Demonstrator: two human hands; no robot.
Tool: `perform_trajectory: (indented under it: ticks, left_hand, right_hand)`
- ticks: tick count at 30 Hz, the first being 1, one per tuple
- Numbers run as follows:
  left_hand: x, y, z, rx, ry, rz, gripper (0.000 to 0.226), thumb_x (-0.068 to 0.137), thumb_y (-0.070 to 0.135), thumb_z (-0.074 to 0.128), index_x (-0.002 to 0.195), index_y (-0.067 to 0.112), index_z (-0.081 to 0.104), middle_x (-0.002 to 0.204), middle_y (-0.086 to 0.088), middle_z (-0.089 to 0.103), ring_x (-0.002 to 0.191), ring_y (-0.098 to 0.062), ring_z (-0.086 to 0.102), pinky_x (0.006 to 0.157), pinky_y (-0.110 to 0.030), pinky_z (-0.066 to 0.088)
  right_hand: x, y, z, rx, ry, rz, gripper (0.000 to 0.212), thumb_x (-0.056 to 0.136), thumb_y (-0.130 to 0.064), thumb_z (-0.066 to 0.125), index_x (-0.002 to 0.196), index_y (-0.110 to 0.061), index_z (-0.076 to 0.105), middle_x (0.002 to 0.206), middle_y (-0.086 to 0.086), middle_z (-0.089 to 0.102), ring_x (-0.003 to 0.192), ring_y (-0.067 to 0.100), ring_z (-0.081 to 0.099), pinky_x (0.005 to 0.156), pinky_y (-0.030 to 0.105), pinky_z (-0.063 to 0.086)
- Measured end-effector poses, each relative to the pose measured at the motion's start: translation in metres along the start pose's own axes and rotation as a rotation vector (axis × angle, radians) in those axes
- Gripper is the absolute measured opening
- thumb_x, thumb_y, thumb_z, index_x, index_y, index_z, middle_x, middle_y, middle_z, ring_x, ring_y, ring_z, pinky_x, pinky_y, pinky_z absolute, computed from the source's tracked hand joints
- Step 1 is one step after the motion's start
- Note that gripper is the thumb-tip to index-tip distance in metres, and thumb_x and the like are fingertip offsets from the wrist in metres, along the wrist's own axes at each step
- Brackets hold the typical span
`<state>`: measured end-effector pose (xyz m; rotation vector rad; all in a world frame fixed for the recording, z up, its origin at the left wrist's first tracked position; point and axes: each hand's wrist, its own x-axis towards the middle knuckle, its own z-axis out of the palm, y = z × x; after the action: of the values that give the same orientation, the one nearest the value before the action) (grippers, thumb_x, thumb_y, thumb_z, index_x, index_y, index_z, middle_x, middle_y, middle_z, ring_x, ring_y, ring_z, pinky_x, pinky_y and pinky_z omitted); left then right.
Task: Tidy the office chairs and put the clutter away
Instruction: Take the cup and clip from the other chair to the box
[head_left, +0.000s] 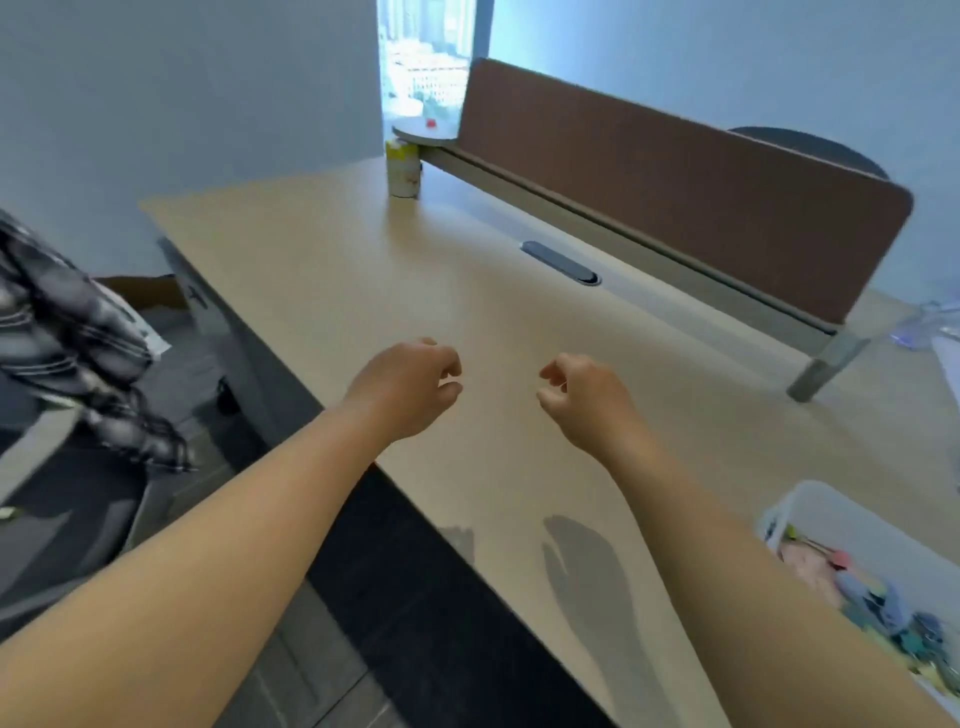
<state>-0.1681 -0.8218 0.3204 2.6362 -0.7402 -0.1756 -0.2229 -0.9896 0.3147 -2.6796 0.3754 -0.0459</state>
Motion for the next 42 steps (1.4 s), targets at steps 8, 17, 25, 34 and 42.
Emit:
perform_trajectory:
  ticks: [8, 17, 25, 34, 42]
  left_hand:
    - [-0.153, -0.177, -0.059, 0.024, 0.108, -0.339, 0.026, 0.092, 0.022, 0.049, 0.112, 0.009, 0.059, 0.116, -0.013, 0.059, 0.104, -0.030, 0.056, 0.087, -0.039, 0.046]
    - [-0.320, -0.331, -0.094, -0.028, 0.174, -0.743, 0.027, 0.091, 0.022, 0.050, 0.114, 0.009, 0.059, 0.123, -0.013, 0.057, 0.112, -0.031, 0.053, 0.093, -0.039, 0.043]
    - [-0.381, -0.445, -0.101, -0.105, 0.159, -0.994, 0.030, 0.092, 0.025, 0.051, 0.117, 0.010, 0.057, 0.123, -0.010, 0.055, 0.111, -0.026, 0.054, 0.093, -0.037, 0.043]
    - [-0.347, -0.592, -0.107, -0.192, 0.059, -1.084, 0.035, 0.092, 0.026, 0.050, 0.123, 0.010, 0.053, 0.130, -0.011, 0.053, 0.117, -0.027, 0.052, 0.100, -0.040, 0.044]
    - [-0.331, -0.713, -0.083, -0.240, -0.158, -1.054, 0.040, 0.093, 0.027, 0.050, 0.128, 0.008, 0.049, 0.135, -0.014, 0.050, 0.124, -0.028, 0.047, 0.101, -0.034, 0.039]
  right_hand:
    - [-0.036, -0.189, 0.104, 0.020, -0.170, -0.295, 0.032, 0.093, -0.017, 0.049, 0.123, -0.008, 0.054, 0.126, 0.011, 0.057, 0.113, 0.028, 0.055, 0.093, 0.034, 0.044]
    - [-0.095, -0.372, 0.227, 0.010, -0.399, -0.526, 0.031, 0.093, -0.017, 0.050, 0.123, -0.010, 0.054, 0.125, 0.010, 0.056, 0.110, 0.027, 0.056, 0.090, 0.034, 0.046]
    - [-0.083, -0.491, 0.325, -0.066, -0.570, -0.671, 0.027, 0.091, -0.009, 0.047, 0.115, -0.002, 0.057, 0.121, 0.014, 0.057, 0.106, 0.030, 0.055, 0.081, 0.033, 0.043]
    - [-0.012, -0.582, 0.436, -0.083, -0.671, -0.626, 0.033, 0.090, -0.012, 0.050, 0.122, -0.005, 0.053, 0.128, 0.015, 0.054, 0.115, 0.031, 0.052, 0.094, 0.035, 0.043]
    - [0.020, -0.633, 0.524, -0.165, -0.763, -0.542, 0.042, 0.091, -0.014, 0.053, 0.132, -0.006, 0.044, 0.139, 0.014, 0.043, 0.124, 0.029, 0.047, 0.101, 0.036, 0.039]
